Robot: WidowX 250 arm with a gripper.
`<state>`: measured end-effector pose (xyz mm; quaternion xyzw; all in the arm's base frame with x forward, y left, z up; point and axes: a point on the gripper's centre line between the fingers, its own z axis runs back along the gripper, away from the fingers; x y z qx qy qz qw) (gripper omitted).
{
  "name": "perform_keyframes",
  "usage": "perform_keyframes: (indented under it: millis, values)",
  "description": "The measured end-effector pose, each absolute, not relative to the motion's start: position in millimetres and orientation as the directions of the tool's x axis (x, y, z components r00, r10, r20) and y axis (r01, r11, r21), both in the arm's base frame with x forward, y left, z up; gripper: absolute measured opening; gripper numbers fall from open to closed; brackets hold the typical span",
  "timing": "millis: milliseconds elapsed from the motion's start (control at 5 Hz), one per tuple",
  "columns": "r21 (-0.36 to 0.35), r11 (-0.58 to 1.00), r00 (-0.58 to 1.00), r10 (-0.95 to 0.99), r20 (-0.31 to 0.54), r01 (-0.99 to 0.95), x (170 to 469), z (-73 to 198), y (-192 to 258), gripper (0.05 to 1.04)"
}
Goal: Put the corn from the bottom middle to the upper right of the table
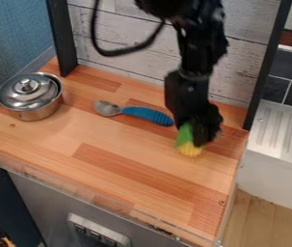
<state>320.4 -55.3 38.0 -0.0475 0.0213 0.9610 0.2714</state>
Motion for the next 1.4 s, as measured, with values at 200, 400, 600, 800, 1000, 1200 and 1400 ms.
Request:
perform_keyframes:
  millis: [200,400,600,800,1000,1200,1400]
  values:
    - [0.042,-0.849,-0.845,0.516,-0.137,-0.526,301,57,-36,0.653]
    - [0.016,-0.872,-0.867,0.485,-0.114,-0.489,279,64,-13,0.653]
    - [-0.046,-0.904,-0.906,0.424,0.023,-0.424,248,60,26,0.653]
    - [-0.065,-0.929,-0.930,0.359,0.083,-0.364,230,48,51,0.653]
    - [-0.080,-0.930,-0.929,0.347,0.126,-0.358,225,33,60,0.653]
    - [-0.072,-0.931,-0.925,0.343,0.161,-0.358,224,19,65,0.653]
    - [-0.075,-0.929,-0.927,0.350,0.136,-0.362,226,17,67,0.728]
